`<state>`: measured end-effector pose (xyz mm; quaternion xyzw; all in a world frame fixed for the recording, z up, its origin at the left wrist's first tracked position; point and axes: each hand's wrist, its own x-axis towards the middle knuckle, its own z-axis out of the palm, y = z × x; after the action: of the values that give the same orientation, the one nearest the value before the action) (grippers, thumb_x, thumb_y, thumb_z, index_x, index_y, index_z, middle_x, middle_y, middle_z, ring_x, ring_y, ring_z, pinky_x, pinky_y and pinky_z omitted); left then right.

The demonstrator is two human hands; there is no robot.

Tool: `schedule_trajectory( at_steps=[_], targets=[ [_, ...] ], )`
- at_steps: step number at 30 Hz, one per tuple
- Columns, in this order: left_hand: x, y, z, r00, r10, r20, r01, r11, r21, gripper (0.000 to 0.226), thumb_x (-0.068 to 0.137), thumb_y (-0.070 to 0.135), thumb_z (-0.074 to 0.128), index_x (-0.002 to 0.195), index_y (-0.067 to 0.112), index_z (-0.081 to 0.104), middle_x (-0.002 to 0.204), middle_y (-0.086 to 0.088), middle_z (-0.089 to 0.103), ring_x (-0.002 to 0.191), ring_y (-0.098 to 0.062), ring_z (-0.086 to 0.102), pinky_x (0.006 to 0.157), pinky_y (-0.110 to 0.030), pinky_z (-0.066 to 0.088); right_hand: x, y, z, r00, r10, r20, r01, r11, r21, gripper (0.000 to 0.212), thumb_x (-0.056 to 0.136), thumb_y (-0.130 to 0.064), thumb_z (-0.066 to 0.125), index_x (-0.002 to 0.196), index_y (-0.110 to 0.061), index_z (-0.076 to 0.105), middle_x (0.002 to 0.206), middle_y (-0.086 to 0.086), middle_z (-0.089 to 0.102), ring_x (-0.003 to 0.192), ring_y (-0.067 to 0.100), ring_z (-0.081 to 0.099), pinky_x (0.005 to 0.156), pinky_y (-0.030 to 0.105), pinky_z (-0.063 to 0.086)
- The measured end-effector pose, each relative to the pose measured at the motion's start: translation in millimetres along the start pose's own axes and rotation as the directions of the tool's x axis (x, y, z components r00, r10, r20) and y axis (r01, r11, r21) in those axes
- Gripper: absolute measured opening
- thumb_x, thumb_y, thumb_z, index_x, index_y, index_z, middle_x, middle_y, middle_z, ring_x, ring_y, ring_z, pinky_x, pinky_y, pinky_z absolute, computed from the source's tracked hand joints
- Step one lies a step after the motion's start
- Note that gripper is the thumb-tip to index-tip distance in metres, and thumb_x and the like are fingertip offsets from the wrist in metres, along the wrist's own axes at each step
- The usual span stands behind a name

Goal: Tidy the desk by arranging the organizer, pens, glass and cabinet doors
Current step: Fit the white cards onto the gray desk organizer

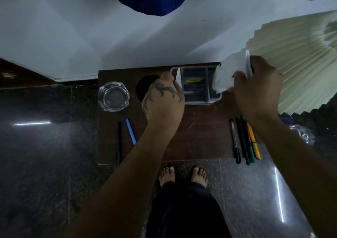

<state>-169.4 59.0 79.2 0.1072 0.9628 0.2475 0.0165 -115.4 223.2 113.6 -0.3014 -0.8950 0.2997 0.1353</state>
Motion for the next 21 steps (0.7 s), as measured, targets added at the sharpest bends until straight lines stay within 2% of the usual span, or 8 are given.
schedule_trajectory(
  at_steps=[3,6,8,13,17,21],
  targets=[
    [-0.8,-1.7,1.3,0.999,0.034,-0.016,-0.034,0.999,0.011,0.023,0.094,0.024,0.045,0.099,0.011,0.063,0.077,-0.007,0.063,0.065,-0.020,0.057,0.055,-0.033,0.046,-2.4,5.2,5.3,0.999,-0.016,0.029,0.016,1.000,-0.001,0.024,0.084,-0.002,0.049,0.104,0.002,0.061,0.091,0.019,0.067,0.079,0.030,0.065,0.065,0.022,0.042],
    [-1.5,-1.4,2.0,1.000,0.030,-0.009,-0.030,0.999,0.016,0.023,0.095,0.025,0.045,0.100,0.011,0.063,0.076,-0.008,0.062,0.065,-0.021,0.057,0.055,-0.035,0.049,-3.2,9.4,9.5,0.999,-0.008,0.040,0.010,0.999,-0.045,0.023,0.084,-0.001,0.049,0.104,0.004,0.061,0.088,0.021,0.066,0.075,0.027,0.060,0.062,0.019,0.032],
    [-1.8,-0.7,1.9,1.000,0.021,-0.001,-0.021,1.000,0.010,0.023,0.095,0.025,0.045,0.101,0.011,0.062,0.076,-0.008,0.062,0.064,-0.021,0.057,0.055,-0.035,0.049,-4.6,8.6,10.8,0.998,-0.011,0.055,0.014,0.998,-0.055,0.026,0.085,-0.002,0.049,0.108,0.003,0.060,0.092,0.021,0.066,0.077,0.028,0.060,0.063,0.018,0.032],
    [-4.2,-1.6,2.8,0.999,0.033,-0.020,-0.033,0.999,0.039,0.024,0.095,0.026,0.044,0.096,0.011,0.063,0.075,-0.008,0.063,0.063,-0.021,0.058,0.052,-0.029,0.038,-5.4,3.8,18.3,0.995,-0.031,0.097,0.041,0.994,-0.098,0.024,0.086,-0.004,0.051,0.109,0.002,0.057,0.083,0.012,0.059,0.071,0.024,0.052,0.062,0.019,0.029],
    [-6.7,-1.4,2.6,1.000,0.017,0.000,-0.017,0.999,0.050,0.026,0.096,0.028,0.042,0.097,0.011,0.061,0.079,-0.007,0.063,0.067,-0.021,0.058,0.054,-0.029,0.040,-5.0,4.2,30.7,0.990,-0.040,0.134,0.054,0.993,-0.100,0.030,0.088,-0.008,0.054,0.117,-0.003,0.056,0.098,0.018,0.067,0.086,0.033,0.063,0.068,0.024,0.039],
    [-14.2,-4.2,2.5,0.999,0.042,-0.005,-0.042,0.997,0.066,0.031,0.095,0.030,0.040,0.096,0.008,0.062,0.075,-0.010,0.063,0.064,-0.024,0.059,0.052,-0.029,0.042,-9.6,7.4,36.6,0.990,-0.014,0.143,0.030,0.993,-0.115,0.030,0.088,-0.014,0.058,0.117,-0.007,0.055,0.100,0.015,0.068,0.085,0.031,0.065,0.068,0.025,0.043]
  ],
)
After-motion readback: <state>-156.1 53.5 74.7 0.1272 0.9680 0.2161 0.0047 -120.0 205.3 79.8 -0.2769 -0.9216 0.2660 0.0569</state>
